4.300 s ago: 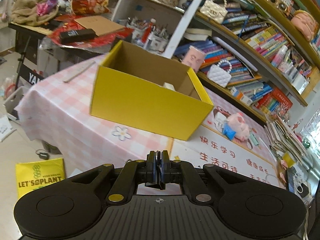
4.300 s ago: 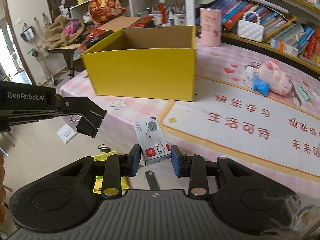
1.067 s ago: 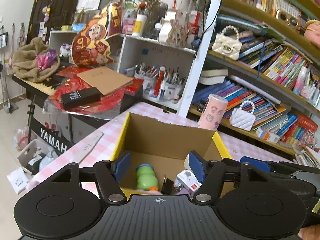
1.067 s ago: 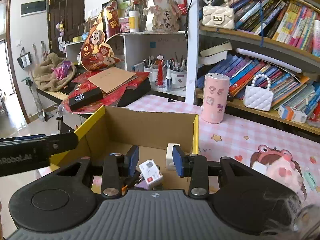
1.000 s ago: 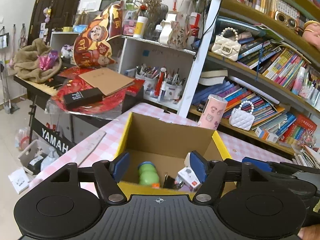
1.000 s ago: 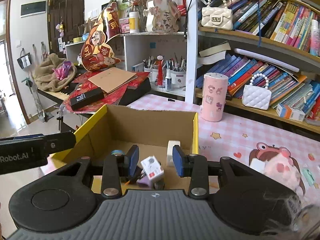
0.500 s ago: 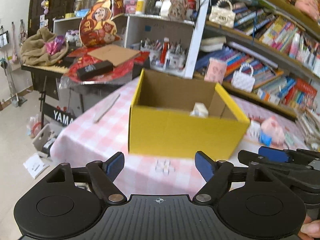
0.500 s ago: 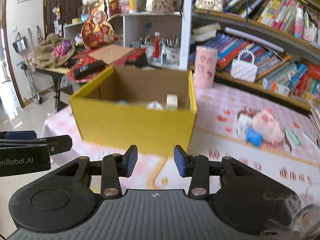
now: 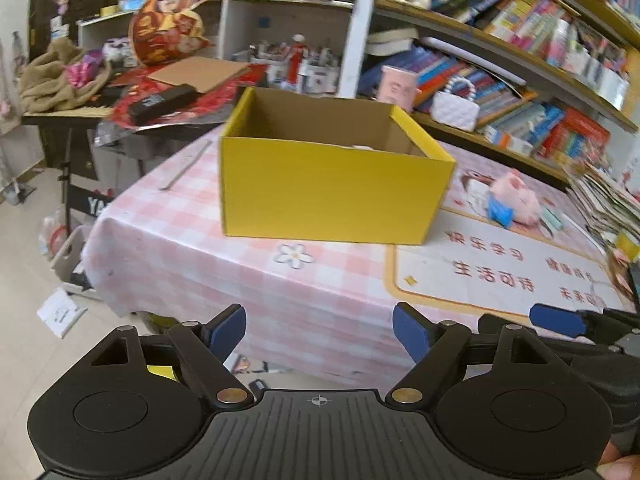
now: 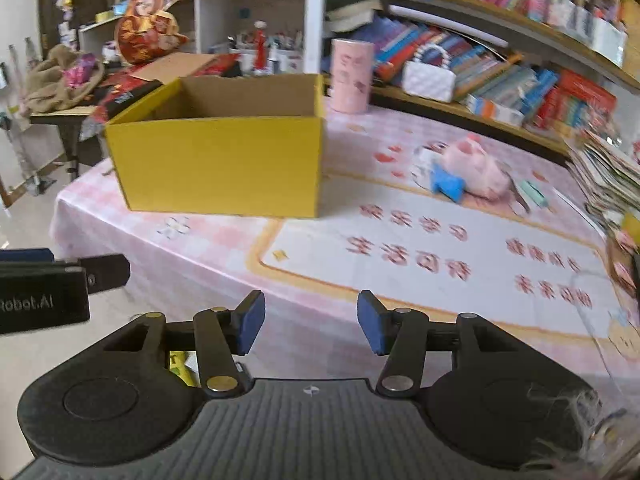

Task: Organize objects
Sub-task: 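Withdraw both tools from the box toward the pink plush pig, then grasp the blue wrapped packet with left tool while right tool grasps the mint-green stapler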

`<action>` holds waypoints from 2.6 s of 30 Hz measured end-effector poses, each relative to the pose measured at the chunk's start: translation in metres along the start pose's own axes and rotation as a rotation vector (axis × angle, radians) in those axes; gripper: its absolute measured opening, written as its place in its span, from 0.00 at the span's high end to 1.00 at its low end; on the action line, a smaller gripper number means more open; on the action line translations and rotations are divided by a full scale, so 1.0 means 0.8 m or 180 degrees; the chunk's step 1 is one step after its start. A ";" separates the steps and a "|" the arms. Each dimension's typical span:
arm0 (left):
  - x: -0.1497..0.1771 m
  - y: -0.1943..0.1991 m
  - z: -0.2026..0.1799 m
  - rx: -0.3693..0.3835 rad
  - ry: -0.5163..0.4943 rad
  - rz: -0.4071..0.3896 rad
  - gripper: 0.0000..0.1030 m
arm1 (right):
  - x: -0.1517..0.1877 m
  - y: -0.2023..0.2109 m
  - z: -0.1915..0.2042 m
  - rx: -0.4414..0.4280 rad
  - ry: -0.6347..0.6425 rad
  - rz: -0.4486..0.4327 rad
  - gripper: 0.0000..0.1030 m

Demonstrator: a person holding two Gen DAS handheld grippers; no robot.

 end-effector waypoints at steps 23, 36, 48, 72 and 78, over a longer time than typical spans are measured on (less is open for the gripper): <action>-0.027 -0.096 -0.148 0.0578 -0.0584 0.0268 0.19 | 0.007 -0.043 -0.162 0.0620 -0.0590 0.0219 0.41; -0.035 -0.173 -0.211 0.0598 -0.0513 0.0458 0.19 | -0.005 -0.104 -0.240 0.0646 -0.0583 0.0398 0.40; -0.096 -0.256 -0.248 0.0396 -0.0399 0.0309 0.20 | -0.054 -0.173 -0.301 0.0552 -0.0593 0.0249 0.38; -0.124 -0.420 -0.283 0.0063 -0.0473 0.0566 0.32 | -0.119 -0.285 -0.390 0.0633 -0.0770 0.0180 0.35; -0.123 -0.424 -0.281 0.0145 -0.0411 0.0583 0.62 | -0.137 -0.332 -0.406 0.0664 -0.0746 0.0170 0.35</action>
Point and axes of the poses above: each gripper's, at about its wrist camera, not at the fingertips, and y roughly against the way its jaws point, z to its left, x to its underside, the point moved 8 cm from there along -y, roughly the way its jaws point, and after that the axes turned 12 degrees about x, right-handed, at the moved point
